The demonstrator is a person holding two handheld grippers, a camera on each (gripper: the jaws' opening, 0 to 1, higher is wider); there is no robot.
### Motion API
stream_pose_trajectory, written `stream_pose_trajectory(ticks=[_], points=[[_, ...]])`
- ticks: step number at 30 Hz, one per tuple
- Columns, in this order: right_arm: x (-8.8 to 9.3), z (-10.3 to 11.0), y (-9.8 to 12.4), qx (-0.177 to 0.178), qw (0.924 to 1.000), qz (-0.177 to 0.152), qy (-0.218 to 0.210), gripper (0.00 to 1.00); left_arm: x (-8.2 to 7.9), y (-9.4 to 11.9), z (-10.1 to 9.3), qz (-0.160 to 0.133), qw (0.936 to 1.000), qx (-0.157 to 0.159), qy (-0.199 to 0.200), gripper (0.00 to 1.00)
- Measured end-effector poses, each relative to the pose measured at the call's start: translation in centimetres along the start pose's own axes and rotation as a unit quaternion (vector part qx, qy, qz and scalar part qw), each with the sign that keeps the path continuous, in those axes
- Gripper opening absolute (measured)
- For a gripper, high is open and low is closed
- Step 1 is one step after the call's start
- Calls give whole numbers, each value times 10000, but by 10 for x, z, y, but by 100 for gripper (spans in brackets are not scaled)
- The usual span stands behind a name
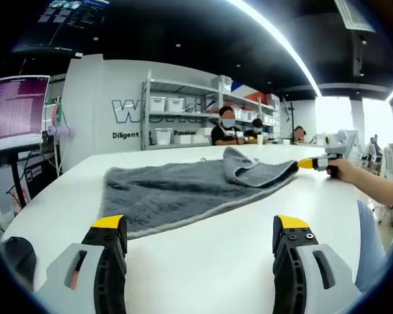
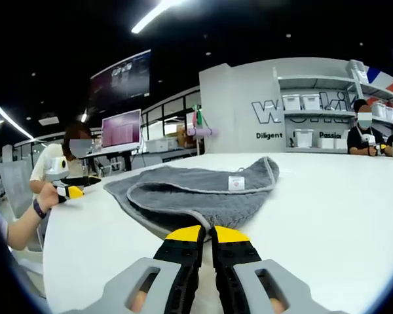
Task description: Fold the towel on the table until its edges align and the towel forms a compact rectangular stack.
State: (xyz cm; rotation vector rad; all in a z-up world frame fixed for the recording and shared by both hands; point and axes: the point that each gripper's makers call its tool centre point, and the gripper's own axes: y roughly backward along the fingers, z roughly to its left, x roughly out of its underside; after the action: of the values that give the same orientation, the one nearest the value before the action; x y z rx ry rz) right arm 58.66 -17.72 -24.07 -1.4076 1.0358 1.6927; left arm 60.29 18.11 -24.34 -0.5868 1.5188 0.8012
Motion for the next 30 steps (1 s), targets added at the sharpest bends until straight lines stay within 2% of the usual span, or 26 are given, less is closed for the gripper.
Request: stream_pose_trajectory(ticks=[22,30], points=[[-9,-27,15,674,9971,-316,-158,2,1,0,-3,4,10000,0,0,90],[-9,-35,19,886,9954,-325,-187,2,1,0,-3,12,10000,-1,-8,90]])
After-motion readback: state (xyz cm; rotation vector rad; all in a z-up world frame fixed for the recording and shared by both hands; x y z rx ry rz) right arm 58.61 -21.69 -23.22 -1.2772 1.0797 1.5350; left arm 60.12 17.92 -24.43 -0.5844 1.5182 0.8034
